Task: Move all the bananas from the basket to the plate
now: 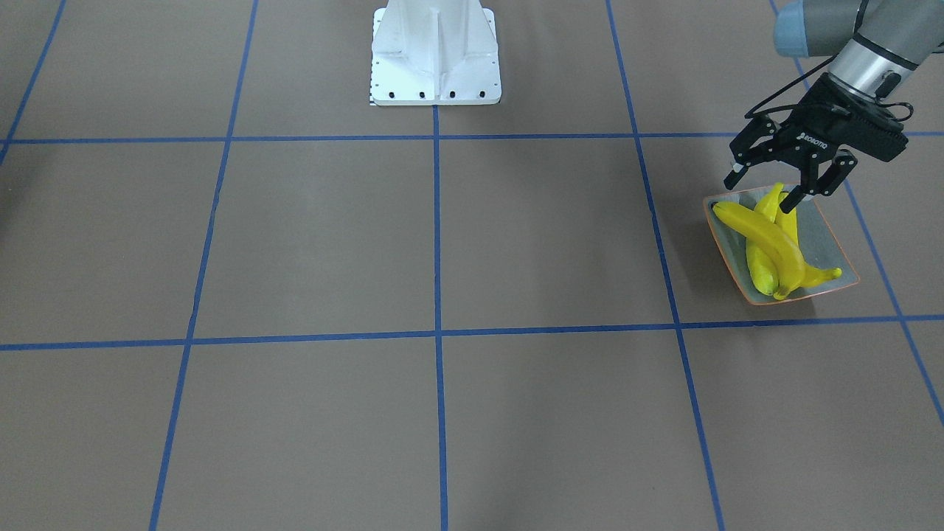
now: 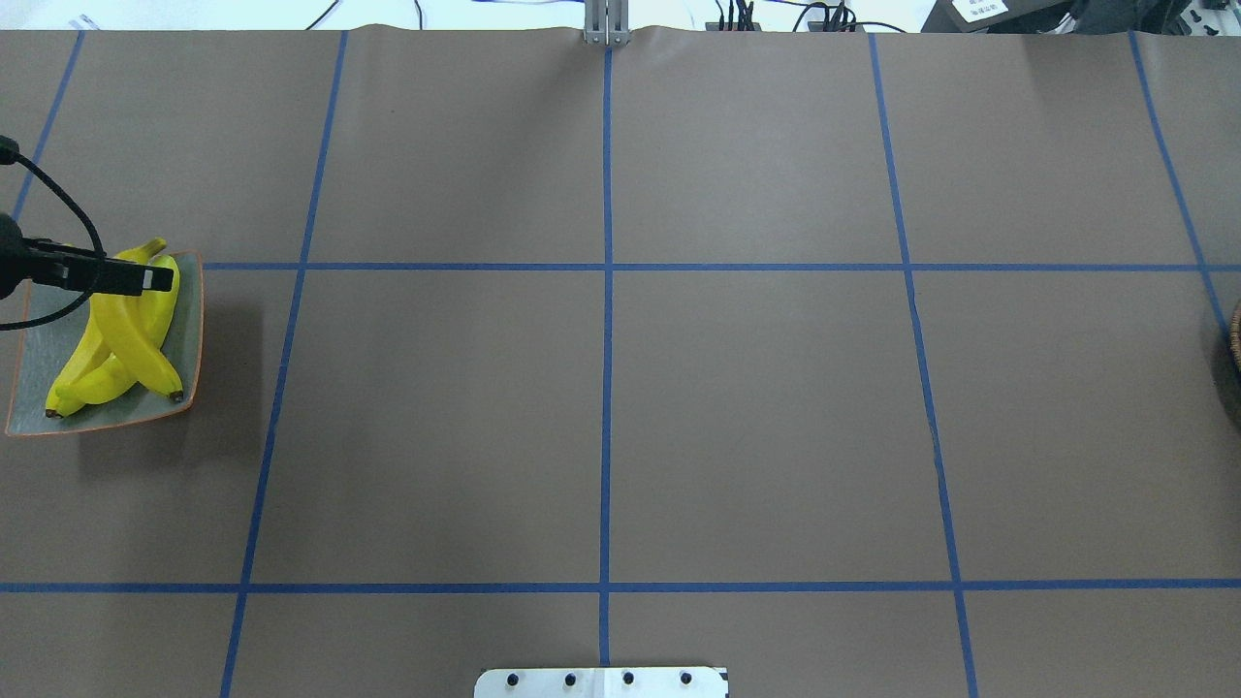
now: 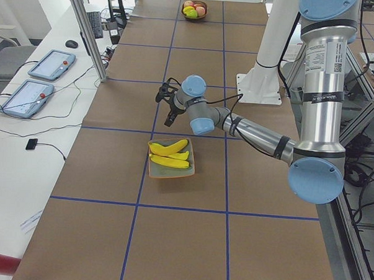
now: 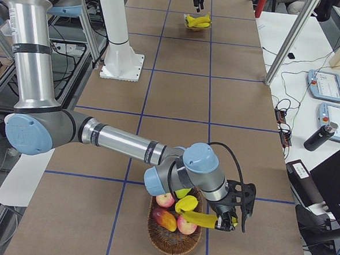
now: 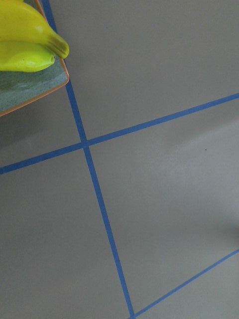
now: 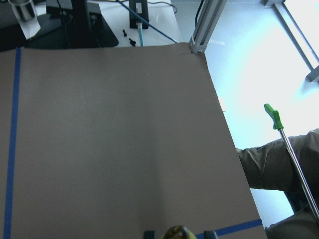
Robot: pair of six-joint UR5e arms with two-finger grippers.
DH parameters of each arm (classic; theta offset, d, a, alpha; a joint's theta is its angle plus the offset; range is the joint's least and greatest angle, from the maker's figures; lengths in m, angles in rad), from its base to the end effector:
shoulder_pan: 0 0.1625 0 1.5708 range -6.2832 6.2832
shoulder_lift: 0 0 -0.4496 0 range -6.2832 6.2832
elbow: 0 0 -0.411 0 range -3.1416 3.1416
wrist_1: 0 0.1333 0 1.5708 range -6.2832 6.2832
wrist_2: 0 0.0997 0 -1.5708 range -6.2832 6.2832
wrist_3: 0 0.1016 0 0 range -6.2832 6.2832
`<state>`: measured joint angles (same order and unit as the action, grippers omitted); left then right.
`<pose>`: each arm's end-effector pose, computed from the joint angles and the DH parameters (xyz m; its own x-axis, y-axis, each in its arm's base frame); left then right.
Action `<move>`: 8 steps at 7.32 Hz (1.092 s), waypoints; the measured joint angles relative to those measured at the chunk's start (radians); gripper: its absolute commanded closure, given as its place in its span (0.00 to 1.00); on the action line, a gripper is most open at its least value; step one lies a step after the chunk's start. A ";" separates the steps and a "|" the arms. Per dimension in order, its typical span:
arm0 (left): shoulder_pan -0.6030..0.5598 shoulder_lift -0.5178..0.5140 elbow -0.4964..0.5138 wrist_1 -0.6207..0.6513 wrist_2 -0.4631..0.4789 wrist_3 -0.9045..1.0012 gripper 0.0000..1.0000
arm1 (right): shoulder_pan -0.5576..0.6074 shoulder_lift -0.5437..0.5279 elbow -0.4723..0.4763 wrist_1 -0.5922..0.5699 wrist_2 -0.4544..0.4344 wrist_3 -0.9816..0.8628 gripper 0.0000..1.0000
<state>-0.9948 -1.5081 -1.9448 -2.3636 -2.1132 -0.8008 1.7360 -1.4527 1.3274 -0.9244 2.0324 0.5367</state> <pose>0.1967 -0.4513 0.4354 0.5012 0.3230 -0.8028 0.1648 0.8751 0.4550 0.1843 -0.5700 0.6896 0.7174 0.3760 0.5865 -0.5928 0.7717 0.2303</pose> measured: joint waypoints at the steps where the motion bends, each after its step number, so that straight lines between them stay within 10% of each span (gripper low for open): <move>1: 0.001 -0.002 0.000 0.000 0.000 -0.001 0.00 | -0.035 0.010 0.044 -0.002 -0.024 0.136 1.00; 8: 0.036 -0.214 0.002 0.001 -0.002 -0.281 0.00 | -0.444 0.104 0.325 -0.005 -0.146 1.076 1.00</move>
<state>-0.9585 -1.7220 -1.9427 -2.3623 -2.1152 -1.0823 1.2918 -1.3489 1.6526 -0.9294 1.8865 1.6129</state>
